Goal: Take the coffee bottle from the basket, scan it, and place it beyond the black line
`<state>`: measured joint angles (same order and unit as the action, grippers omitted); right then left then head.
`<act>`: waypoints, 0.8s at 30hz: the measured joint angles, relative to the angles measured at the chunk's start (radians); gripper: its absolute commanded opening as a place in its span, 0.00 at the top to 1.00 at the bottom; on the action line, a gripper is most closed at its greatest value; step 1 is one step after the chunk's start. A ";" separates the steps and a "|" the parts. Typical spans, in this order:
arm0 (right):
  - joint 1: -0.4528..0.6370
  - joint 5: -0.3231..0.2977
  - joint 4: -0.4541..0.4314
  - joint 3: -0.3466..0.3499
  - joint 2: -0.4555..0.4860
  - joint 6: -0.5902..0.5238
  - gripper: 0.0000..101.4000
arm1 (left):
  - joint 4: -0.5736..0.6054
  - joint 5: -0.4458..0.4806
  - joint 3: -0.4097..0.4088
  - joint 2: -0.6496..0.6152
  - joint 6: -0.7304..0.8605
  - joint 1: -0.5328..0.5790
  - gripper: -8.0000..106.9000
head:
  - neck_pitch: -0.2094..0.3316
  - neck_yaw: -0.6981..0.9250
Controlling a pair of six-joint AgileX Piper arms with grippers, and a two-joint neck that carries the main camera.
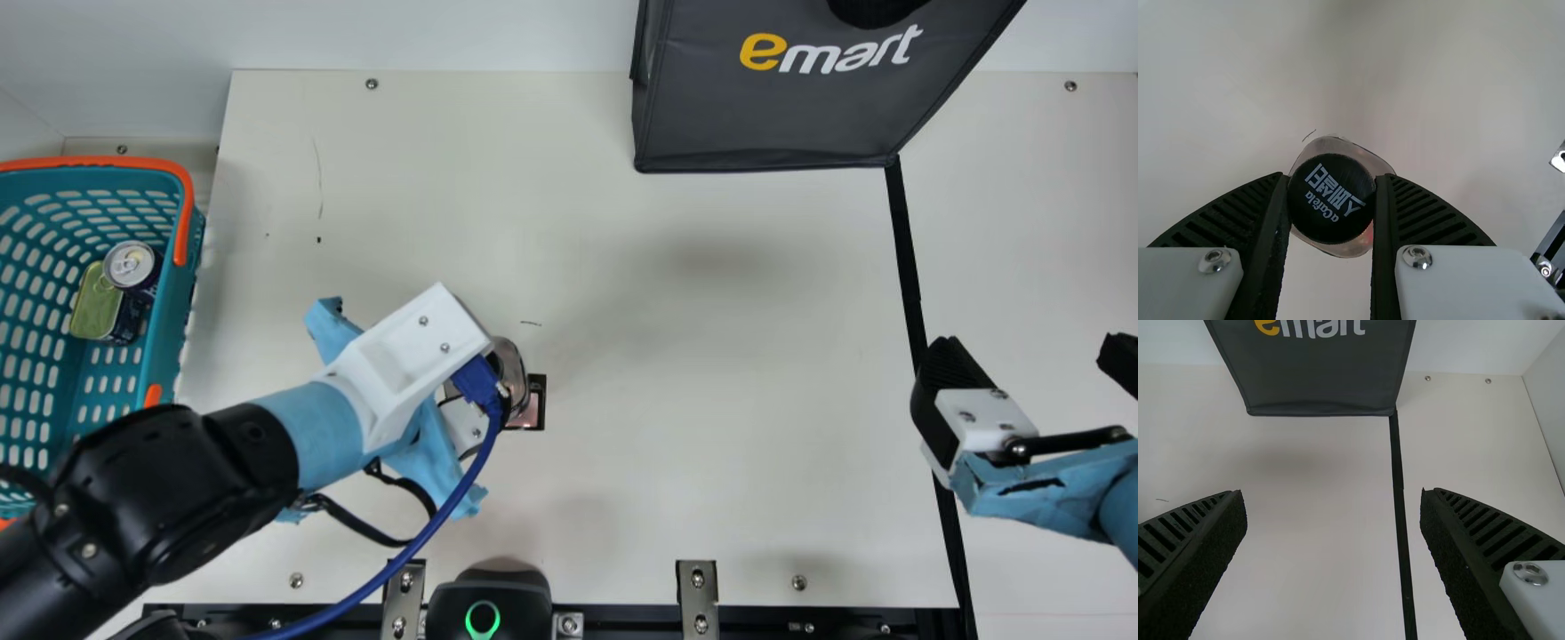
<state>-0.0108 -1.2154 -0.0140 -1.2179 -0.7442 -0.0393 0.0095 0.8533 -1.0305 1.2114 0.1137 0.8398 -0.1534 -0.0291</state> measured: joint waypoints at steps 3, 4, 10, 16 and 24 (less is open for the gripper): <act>0.000 0.000 0.000 0.000 0.000 0.000 0.10 | 0.050 0.011 -0.002 -0.004 0.068 -0.023 0.84 | -0.002 0.000; 0.000 0.000 0.000 0.000 0.000 0.000 0.10 | 0.063 0.014 -0.004 -0.004 0.085 -0.031 0.84 | -0.002 0.000; 0.000 0.000 0.000 0.000 0.000 0.000 0.10 | 0.143 0.037 -0.014 -0.005 0.206 -0.078 0.84 | -0.002 0.000; 0.000 0.000 0.000 0.000 0.000 0.000 0.10 | 0.206 0.062 -0.020 0.003 0.288 -0.118 0.84 | -0.002 0.000; 0.000 0.000 0.000 0.000 0.000 0.000 0.10 | 0.261 0.077 -0.020 0.028 0.340 -0.146 0.84 | -0.002 0.000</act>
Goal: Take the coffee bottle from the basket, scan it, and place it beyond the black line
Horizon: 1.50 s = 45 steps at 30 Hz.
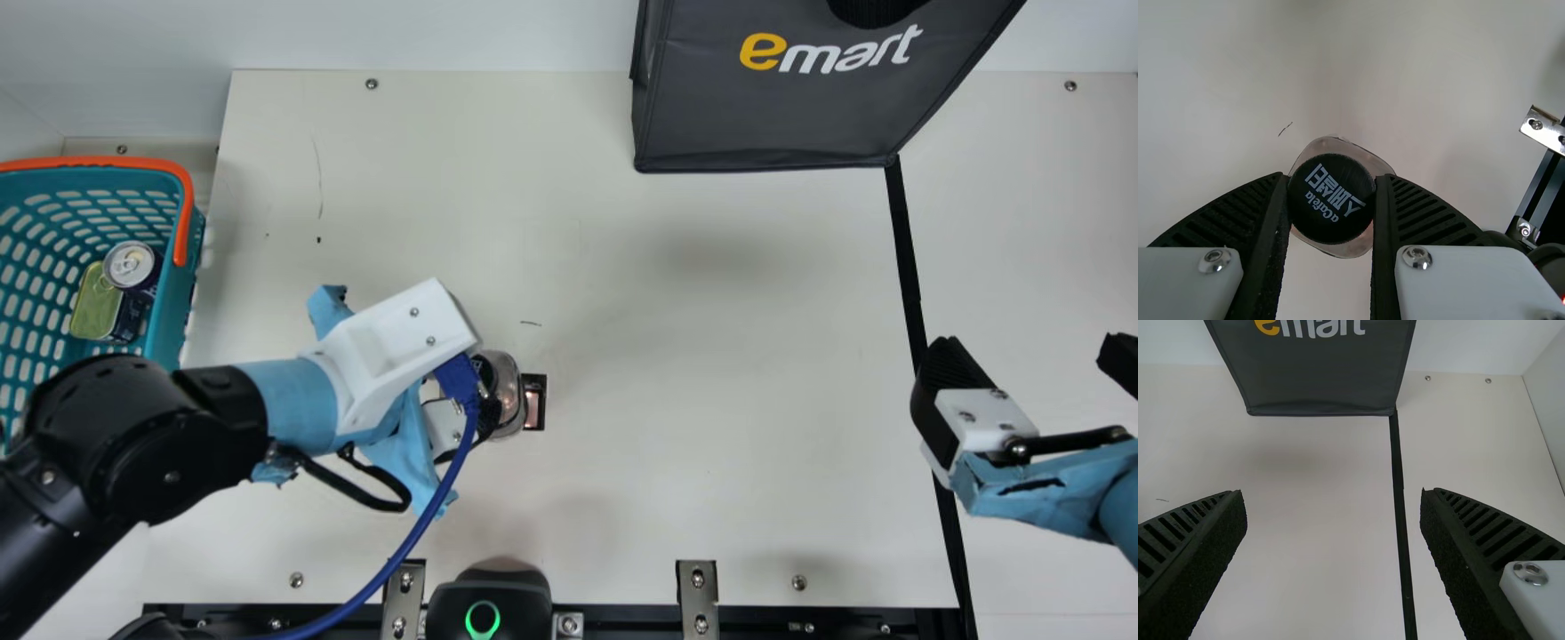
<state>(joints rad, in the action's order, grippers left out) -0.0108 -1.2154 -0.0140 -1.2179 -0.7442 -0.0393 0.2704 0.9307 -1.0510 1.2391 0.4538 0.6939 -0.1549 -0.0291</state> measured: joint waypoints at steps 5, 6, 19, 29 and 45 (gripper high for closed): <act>0.000 0.000 0.000 0.000 0.000 0.000 0.10 | 0.037 0.001 0.006 0.018 0.037 -0.014 0.84 | 0.000 0.000; 0.000 0.000 0.000 0.000 0.000 0.000 0.10 | 0.046 0.001 0.006 0.023 0.049 -0.018 0.84 | 0.000 0.000; 0.000 0.000 0.000 0.000 0.000 0.000 0.10 | 0.188 0.038 -0.003 0.071 0.241 -0.121 0.84 | 0.000 0.000; 0.000 -0.002 0.000 0.000 0.000 0.000 0.10 | 0.279 0.111 -0.051 0.078 0.429 -0.220 0.84 | 0.002 0.000; 0.000 -0.002 0.000 0.000 0.000 0.000 0.10 | 0.315 0.134 -0.120 0.068 0.514 -0.201 0.84 | 0.002 0.000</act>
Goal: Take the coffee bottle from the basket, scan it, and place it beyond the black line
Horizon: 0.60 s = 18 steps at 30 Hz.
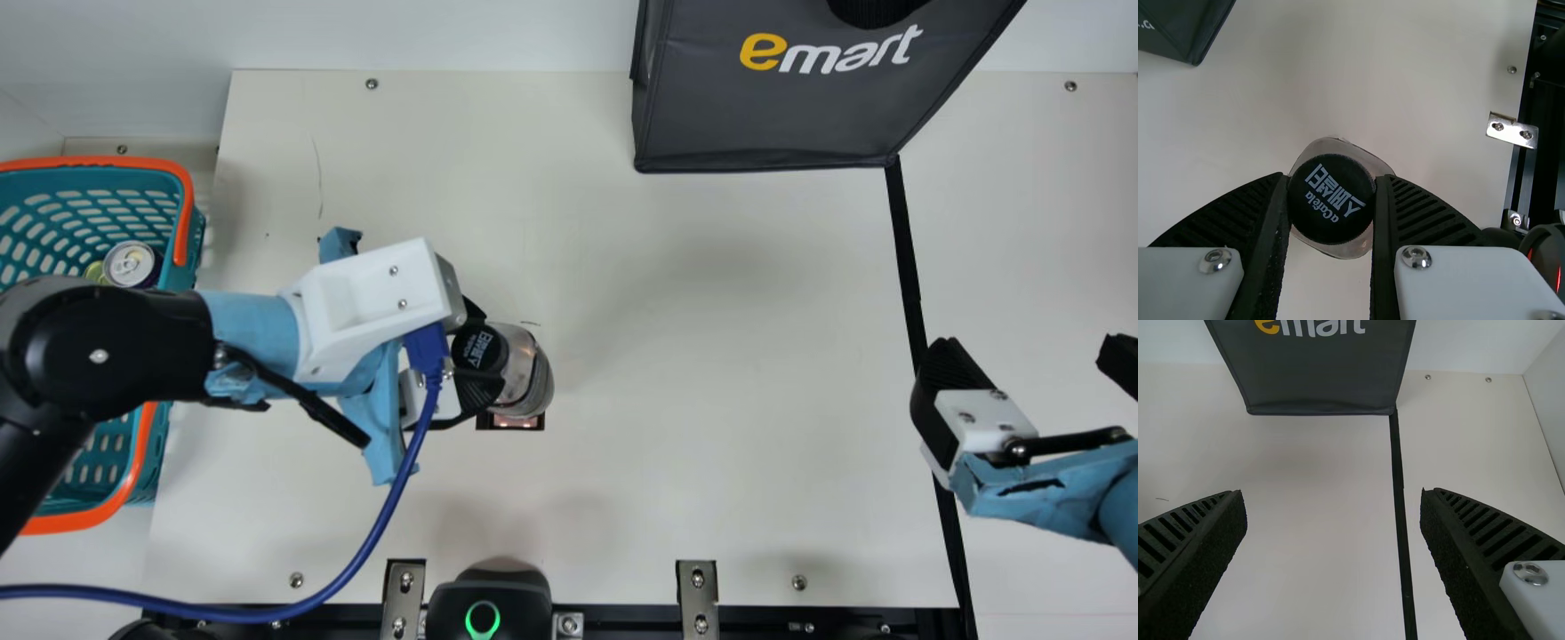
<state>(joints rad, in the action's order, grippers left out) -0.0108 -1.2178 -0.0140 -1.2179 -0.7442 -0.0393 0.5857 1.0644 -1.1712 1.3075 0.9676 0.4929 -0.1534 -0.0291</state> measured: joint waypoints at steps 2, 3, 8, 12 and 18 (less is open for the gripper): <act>0.000 0.000 0.000 0.000 0.000 0.000 0.10 | 0.000 -0.003 -0.010 0.000 0.000 0.008 0.84 | 0.000 0.000; 0.000 0.000 0.000 0.000 0.000 0.000 0.10 | 0.000 -0.004 -0.012 0.000 0.000 0.011 0.84 | -0.002 0.000; 0.000 0.000 0.000 0.000 0.000 0.000 0.10 | -0.011 -0.025 -0.025 0.009 -0.017 0.037 0.84 | -0.002 0.000; 0.000 0.000 0.000 0.000 0.000 0.000 0.10 | -0.025 -0.049 -0.033 0.020 -0.033 0.065 0.84 | -0.002 0.000; 0.000 0.000 0.000 0.000 0.000 0.000 0.10 | -0.053 -0.086 -0.050 0.048 -0.051 0.105 0.84 | -0.002 0.000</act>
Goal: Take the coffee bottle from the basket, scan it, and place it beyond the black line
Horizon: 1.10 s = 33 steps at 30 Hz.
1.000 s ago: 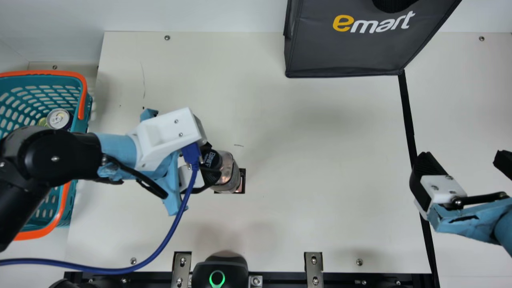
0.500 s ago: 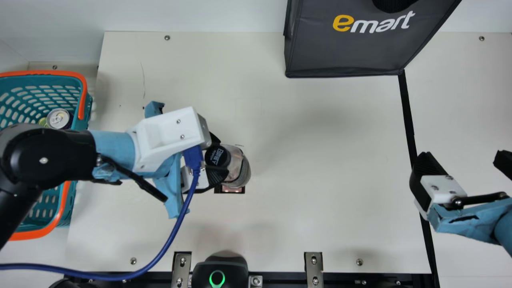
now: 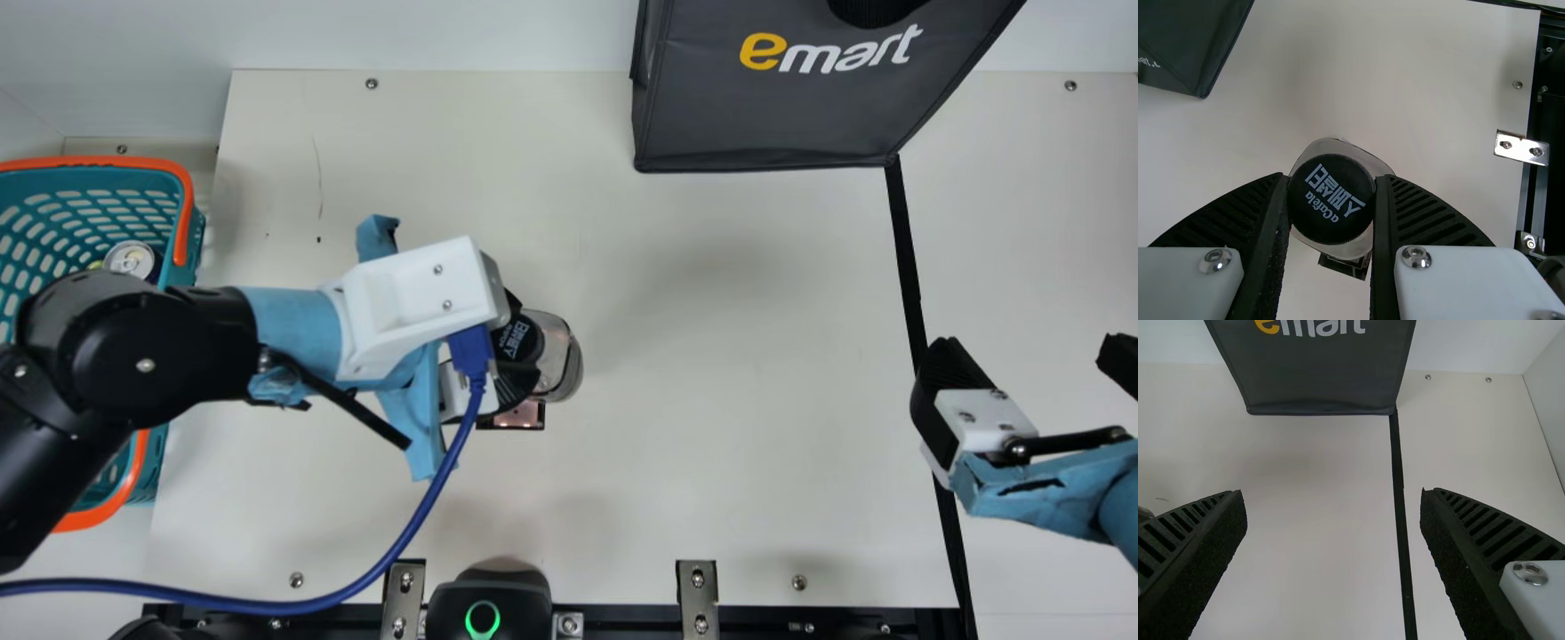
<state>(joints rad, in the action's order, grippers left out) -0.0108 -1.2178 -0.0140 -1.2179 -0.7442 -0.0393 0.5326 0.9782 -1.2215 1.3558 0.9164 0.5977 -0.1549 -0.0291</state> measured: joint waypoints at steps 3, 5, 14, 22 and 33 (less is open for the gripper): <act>0.000 0.000 0.000 0.000 0.000 0.000 0.10 | -0.015 -0.017 -0.015 0.017 -0.010 0.019 0.84 | 0.000 0.000; 0.000 0.000 0.000 0.000 0.000 0.000 0.10 | -0.022 -0.024 -0.029 0.032 -0.019 0.032 0.84 | 0.000 0.000; 0.000 0.001 0.000 0.000 0.000 0.000 0.10 | -0.062 -0.053 -0.108 0.113 -0.046 0.080 0.84 | 0.000 0.000; 0.000 0.000 0.000 0.000 0.000 0.000 0.10 | -0.091 -0.077 -0.190 0.200 -0.098 0.110 0.84 | 0.000 0.000; 0.000 0.000 0.000 0.000 0.000 0.000 0.10 | -0.139 -0.100 -0.290 0.315 -0.162 0.145 0.84 | 0.000 0.000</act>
<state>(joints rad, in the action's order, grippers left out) -0.0108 -1.2179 -0.0140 -1.2179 -0.7442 -0.0393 0.3932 0.8786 -1.5112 1.6706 0.7542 0.7425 -0.1549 -0.0291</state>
